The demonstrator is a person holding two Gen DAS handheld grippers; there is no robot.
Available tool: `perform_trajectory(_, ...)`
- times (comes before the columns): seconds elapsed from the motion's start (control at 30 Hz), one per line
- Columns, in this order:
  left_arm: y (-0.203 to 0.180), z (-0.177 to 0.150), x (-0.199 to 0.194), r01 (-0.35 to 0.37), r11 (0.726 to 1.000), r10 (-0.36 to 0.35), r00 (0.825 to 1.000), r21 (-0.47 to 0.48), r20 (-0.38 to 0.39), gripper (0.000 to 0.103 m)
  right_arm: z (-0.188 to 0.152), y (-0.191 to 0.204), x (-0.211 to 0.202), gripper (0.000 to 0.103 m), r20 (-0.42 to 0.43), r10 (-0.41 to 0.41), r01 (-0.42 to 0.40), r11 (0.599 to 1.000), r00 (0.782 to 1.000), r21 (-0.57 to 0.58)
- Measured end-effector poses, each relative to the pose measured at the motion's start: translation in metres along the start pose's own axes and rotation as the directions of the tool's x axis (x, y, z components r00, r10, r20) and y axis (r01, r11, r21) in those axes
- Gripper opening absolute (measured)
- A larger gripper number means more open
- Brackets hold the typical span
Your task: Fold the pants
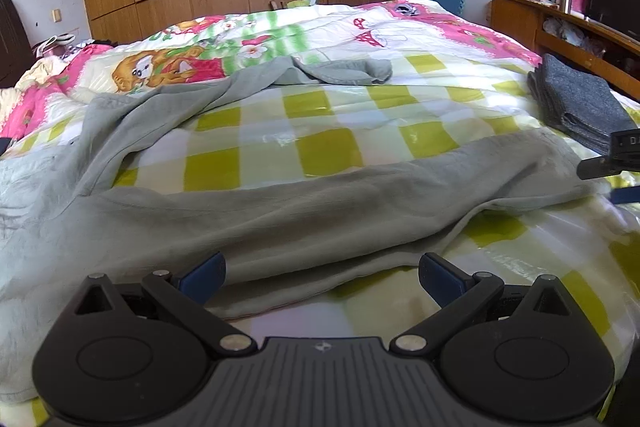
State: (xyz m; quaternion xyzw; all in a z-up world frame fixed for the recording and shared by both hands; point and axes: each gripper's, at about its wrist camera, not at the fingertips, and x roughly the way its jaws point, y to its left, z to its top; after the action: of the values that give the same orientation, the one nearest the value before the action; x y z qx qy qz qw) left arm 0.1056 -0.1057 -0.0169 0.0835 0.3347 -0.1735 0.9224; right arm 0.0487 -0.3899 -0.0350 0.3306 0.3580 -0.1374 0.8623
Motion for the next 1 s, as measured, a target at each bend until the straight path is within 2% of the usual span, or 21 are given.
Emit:
perform_trajectory(0.07,-0.006,0.000,0.000,-0.005,1.000,0.005,1.000,0.027,0.000,0.103,0.000,-0.002,0.008,0.026,-0.019,0.010,-0.009,0.999,1.000,0.041)
perform_trajectory(0.17,-0.011,0.001,-0.001,-0.007,0.998,0.007,1.000,0.054,-0.009,0.103,0.007,-0.012,0.014,0.006,-0.033,0.057,-0.052,0.989,0.998,0.136)
perform_trajectory(0.23,-0.013,0.002,-0.005,-0.010,0.998,0.010,1.000,0.068,-0.002,0.103,0.015,-0.018,0.006,0.005,-0.023,0.096,-0.091,0.983,0.995,0.162)
perform_trajectory(0.37,-0.014,0.008,-0.011,-0.003,0.997,0.002,1.000,0.079,0.019,0.103,0.040,-0.018,-0.036,0.004,0.057,0.091,-0.095,0.993,0.994,0.065)
perform_trajectory(0.43,-0.016,0.010,-0.017,0.010,0.997,-0.014,0.999,0.081,0.042,0.103,0.052,-0.018,-0.054,0.004,0.091,0.036,-0.036,0.999,0.995,-0.001)
perform_trajectory(0.47,-0.017,0.011,-0.019,0.016,0.996,-0.020,0.998,0.084,0.053,0.103,0.056,-0.016,-0.054,0.005,0.074,-0.016,0.021,0.997,0.997,-0.071)
perform_trajectory(0.53,-0.018,0.007,-0.019,0.025,0.995,-0.031,0.998,0.094,0.056,0.103,0.055,-0.018,-0.044,0.007,0.016,-0.128,0.129,0.982,0.992,-0.137)
perform_trajectory(0.57,-0.019,0.004,-0.016,0.028,0.995,-0.032,0.998,0.101,0.044,0.103,0.051,-0.018,-0.035,0.013,-0.032,-0.190,0.181,0.967,0.981,-0.179)
perform_trajectory(0.6,-0.019,-0.002,-0.011,0.032,0.994,-0.034,0.999,0.108,0.019,0.103,0.045,-0.016,-0.026,0.016,-0.058,-0.274,0.252,0.935,0.960,-0.250)
perform_trajectory(0.67,-0.015,-0.013,-0.004,0.050,0.993,-0.045,0.998,0.104,-0.045,0.103,0.035,-0.009,-0.025,0.024,-0.002,-0.351,0.330,0.882,0.936,-0.336)
perform_trajectory(0.7,-0.010,-0.019,-0.003,0.056,0.994,-0.049,0.996,0.099,-0.074,0.103,0.031,-0.005,-0.030,0.024,0.038,-0.367,0.356,0.864,0.929,-0.356)
perform_trajectory(0.8,0.013,-0.033,-0.015,0.018,0.998,-0.014,0.997,0.059,-0.081,0.103,0.026,0.010,-0.047,0.024,0.111,-0.383,0.395,0.841,0.917,-0.370)
perform_trajectory(0.87,0.031,-0.039,-0.027,-0.029,0.999,0.032,0.998,0.041,-0.061,0.103,0.018,0.027,-0.058,0.024,0.128,-0.348,0.369,0.835,0.929,-0.409)
perform_trajectory(0.93,0.051,-0.049,-0.037,-0.083,0.996,0.085,0.995,0.036,-0.043,0.103,0.008,0.049,-0.068,0.024,0.115,-0.280,0.302,0.852,0.953,-0.429)
perform_trajectory(1.0,0.070,-0.061,-0.038,-0.106,0.994,0.107,0.990,0.013,-0.087,0.103,-0.007,0.069,-0.075,0.024,0.067,-0.204,0.212,0.870,0.977,-0.445)
